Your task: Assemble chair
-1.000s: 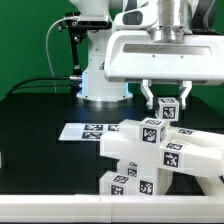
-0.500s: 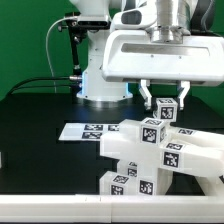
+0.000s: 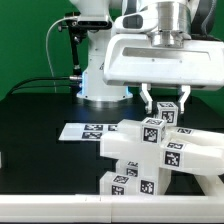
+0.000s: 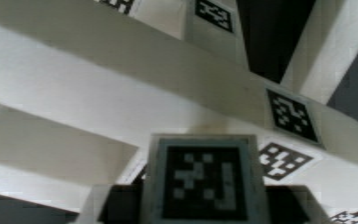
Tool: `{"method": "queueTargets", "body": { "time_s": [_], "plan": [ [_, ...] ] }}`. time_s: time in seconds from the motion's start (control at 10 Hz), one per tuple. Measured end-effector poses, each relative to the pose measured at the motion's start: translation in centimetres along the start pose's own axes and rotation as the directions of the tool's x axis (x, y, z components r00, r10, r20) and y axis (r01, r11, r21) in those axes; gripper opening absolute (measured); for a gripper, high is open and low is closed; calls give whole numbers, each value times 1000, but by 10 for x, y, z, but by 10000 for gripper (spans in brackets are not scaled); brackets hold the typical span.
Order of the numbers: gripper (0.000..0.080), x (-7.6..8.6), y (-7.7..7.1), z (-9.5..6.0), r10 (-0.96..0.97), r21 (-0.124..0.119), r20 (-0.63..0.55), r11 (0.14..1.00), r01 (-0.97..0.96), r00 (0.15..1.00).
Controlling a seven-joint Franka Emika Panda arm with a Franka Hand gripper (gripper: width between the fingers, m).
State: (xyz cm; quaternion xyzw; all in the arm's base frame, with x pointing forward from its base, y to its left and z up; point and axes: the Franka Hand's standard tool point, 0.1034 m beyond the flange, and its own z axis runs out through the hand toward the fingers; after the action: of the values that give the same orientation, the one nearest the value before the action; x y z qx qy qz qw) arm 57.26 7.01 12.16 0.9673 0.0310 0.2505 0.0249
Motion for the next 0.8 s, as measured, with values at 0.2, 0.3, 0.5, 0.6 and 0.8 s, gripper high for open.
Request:
{"method": "queueTargets", "body": {
  "time_s": [0.2,0.3,0.5,0.6,0.8],
  "plan": [
    [284,0,0,0,-9,0,0,1000,9,1000],
    [284,0,0,0,-11,0,-1,1000,11,1000],
    [284,0,0,0,-16,0,-1,1000,16,1000],
    [473,0,0,0,-17,0,-1,1000,17,1000],
    [587,0,0,0,-20,0,-1,1000,20,1000]
  ]
}}
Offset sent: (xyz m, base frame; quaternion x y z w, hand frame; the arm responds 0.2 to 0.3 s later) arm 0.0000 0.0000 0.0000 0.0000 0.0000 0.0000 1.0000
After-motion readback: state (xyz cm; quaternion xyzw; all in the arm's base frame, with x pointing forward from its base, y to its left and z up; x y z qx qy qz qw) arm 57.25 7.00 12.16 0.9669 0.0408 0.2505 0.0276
